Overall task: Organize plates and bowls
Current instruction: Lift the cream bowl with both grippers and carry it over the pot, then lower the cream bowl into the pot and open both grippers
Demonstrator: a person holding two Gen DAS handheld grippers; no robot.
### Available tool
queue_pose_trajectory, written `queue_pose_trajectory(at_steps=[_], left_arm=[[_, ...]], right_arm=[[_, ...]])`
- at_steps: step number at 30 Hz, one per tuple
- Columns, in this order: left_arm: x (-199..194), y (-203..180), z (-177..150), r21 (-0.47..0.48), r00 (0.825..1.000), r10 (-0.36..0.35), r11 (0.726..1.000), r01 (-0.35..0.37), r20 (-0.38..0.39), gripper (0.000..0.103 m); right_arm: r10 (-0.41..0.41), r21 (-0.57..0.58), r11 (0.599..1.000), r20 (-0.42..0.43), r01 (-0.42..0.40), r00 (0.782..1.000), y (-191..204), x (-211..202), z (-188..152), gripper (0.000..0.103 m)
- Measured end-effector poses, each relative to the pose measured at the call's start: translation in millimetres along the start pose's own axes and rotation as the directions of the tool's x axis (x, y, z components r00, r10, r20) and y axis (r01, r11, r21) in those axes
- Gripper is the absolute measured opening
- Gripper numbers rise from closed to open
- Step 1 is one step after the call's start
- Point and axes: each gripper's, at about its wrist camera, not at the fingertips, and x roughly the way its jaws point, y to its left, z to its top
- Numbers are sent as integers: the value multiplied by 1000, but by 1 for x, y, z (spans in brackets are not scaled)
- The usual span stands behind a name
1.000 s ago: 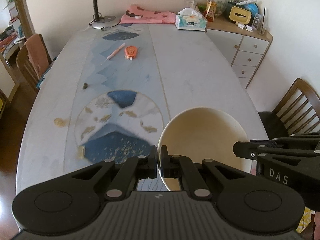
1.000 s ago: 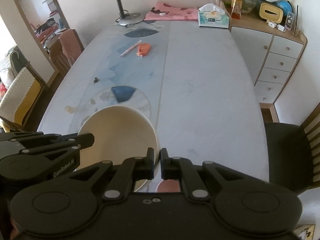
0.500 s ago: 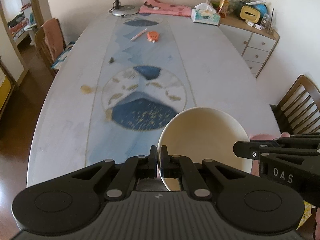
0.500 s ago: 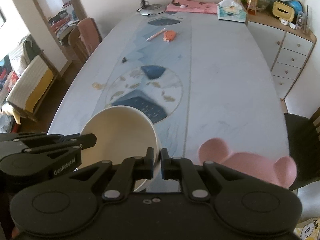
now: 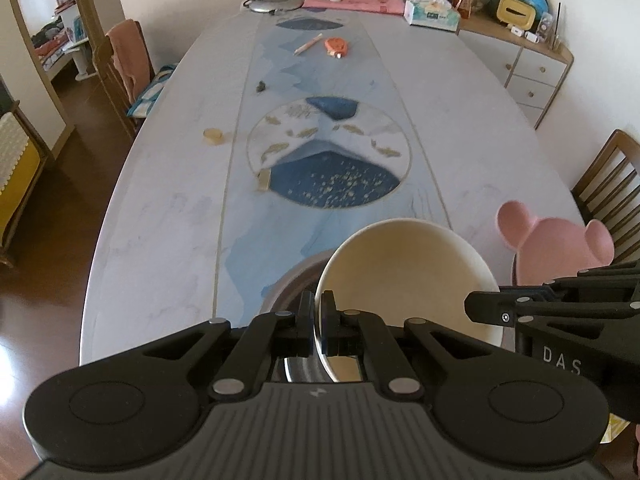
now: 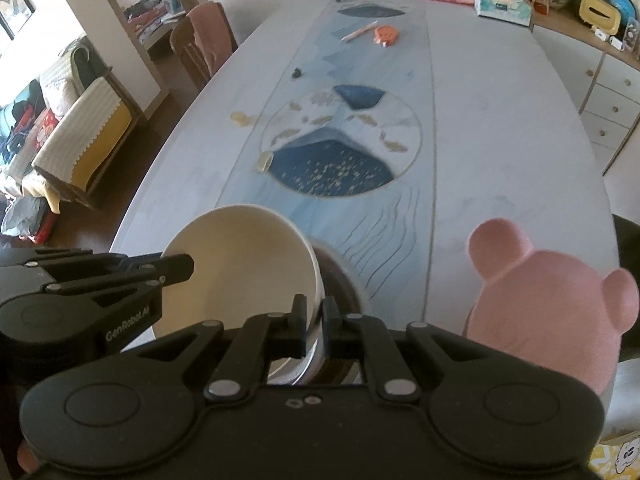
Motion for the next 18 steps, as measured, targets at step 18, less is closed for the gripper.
queue_pose_trajectory(at_steps=[18], left_arm=[[22, 4, -28, 44, 1000, 25, 999, -24, -3, 2]], right_arm=[[-25, -41, 999, -55, 23, 998, 14, 30, -22, 8]])
